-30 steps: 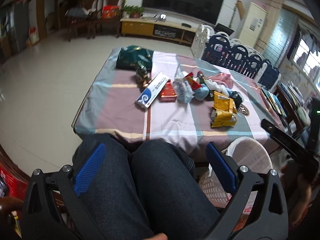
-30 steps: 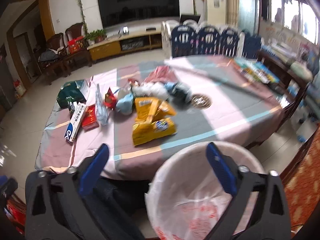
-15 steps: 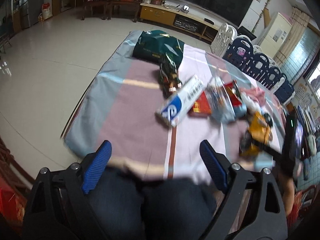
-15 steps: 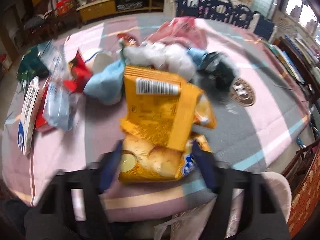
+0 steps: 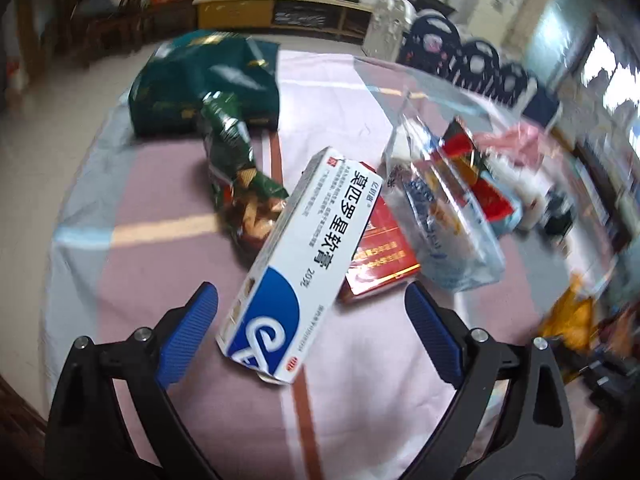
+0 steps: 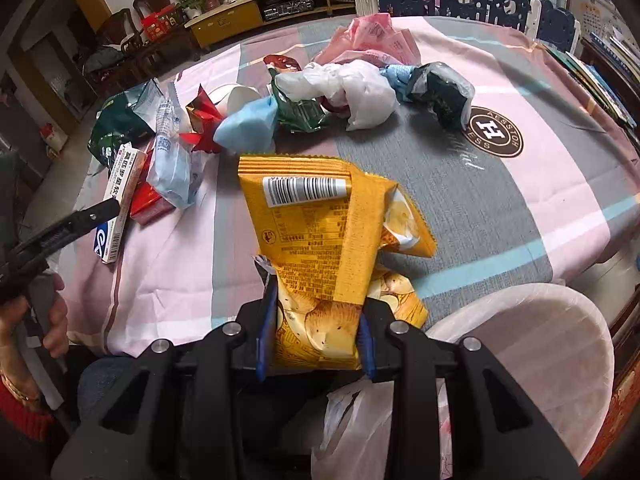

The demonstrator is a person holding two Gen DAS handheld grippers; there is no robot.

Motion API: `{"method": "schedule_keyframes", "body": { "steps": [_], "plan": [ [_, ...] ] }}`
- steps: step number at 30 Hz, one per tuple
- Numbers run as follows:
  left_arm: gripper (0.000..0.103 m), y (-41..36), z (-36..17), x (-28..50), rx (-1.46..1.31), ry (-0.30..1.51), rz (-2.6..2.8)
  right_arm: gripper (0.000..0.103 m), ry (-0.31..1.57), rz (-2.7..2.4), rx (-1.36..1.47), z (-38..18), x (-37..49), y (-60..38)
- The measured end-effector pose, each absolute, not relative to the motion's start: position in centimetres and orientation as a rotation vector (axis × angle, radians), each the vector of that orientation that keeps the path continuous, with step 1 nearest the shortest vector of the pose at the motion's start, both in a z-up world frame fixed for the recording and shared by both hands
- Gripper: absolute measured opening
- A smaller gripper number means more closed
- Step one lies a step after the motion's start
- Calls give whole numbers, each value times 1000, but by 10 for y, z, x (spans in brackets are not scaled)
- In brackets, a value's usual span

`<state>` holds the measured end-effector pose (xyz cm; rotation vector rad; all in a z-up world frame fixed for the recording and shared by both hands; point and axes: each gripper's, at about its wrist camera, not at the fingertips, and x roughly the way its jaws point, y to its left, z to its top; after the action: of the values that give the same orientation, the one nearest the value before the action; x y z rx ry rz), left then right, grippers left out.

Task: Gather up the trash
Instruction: 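Grasp the yellow chip bag with right tool while left tool grasps white-blue ointment box, then drop the chip bag into the wastebasket with right tool while left tool drops the box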

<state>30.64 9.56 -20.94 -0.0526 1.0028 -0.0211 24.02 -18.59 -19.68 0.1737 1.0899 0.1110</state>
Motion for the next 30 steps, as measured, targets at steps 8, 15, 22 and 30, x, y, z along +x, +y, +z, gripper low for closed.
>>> {"method": "schedule_keyframes", "body": {
  "steps": [8, 15, 22, 30],
  "plan": [
    [46, 84, -234, 324, 107, 1103, 27, 34, 1090, 151, 162, -195, 238, -166],
    [45, 104, -225, 312, 3, 1034, 58, 34, 1056, 134, 163, -183, 232, -172],
    [45, 107, -180, 263, -81, 899, 103, 34, 985, 138, 168, -152, 212, -178],
    [45, 57, -107, 189, -83, 752, 33, 34, 876, 87, 156, -99, 168, -222]
  ]
}}
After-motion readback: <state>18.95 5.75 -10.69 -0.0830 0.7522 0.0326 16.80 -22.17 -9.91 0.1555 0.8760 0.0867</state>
